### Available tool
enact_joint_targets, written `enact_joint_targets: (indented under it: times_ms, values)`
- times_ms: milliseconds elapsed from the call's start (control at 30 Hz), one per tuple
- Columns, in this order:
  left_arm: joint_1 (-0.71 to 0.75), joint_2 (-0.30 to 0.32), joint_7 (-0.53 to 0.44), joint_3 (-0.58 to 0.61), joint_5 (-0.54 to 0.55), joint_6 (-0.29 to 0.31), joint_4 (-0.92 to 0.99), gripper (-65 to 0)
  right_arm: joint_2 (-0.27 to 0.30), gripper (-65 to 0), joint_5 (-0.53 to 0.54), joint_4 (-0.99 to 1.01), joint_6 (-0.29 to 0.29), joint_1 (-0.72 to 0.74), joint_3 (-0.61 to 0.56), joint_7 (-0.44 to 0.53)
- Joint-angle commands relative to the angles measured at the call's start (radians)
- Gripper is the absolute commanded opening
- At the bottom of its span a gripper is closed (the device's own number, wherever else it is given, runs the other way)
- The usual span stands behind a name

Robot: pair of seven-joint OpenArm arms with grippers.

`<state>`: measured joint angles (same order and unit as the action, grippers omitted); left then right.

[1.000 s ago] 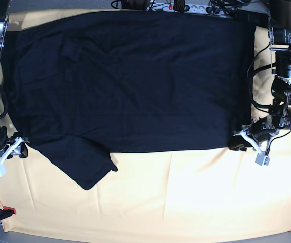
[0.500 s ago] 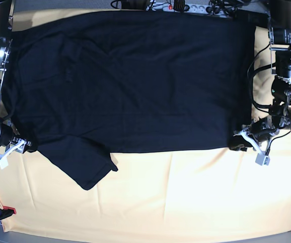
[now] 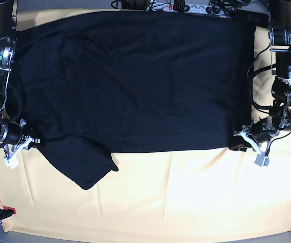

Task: Fold the T-shirt properly
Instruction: 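Grasp the opposite edge with both grippers and fold it over toward the robot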

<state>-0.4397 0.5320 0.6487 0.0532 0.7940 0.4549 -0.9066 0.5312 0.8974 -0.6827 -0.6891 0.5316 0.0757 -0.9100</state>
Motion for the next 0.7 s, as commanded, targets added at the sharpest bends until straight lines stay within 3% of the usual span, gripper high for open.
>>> enact_joint_targets:
  times_ms: [0, 200, 367, 500, 667]
  values:
    - [-0.038, 0.019, 0.003, -0.003, -0.019, -0.004, -0.006, -65.0, 0.024, -64.0, 0.019, -0.031, -0.009, 0.034, 0.004, 0.02]
    - [-0.115, 0.015, -0.029, -0.003, -0.085, 0.002, -0.006, -65.0, 0.035, -65.0, 0.007, -0.107, -0.009, 0.035, 0.004, 0.043]
    - [-0.143, 0.005, -0.089, -0.003, -0.117, 0.011, -0.006, -65.0, 0.035, -65.0, -0.114, -0.117, -0.009, 0.056, 0.004, 0.118]
    - [-0.146, -0.016, -0.099, -0.003, -0.117, 0.089, -0.006, -65.0, 0.034, -65.0, -0.224, -0.117, -0.009, 0.062, 0.004, 0.215]
    - [-0.145, -0.047, -0.089, -0.003, -0.117, 0.146, -0.006, -65.0, 0.035, -65.0, -0.243, -0.117, -0.009, 0.067, 0.004, 0.225]
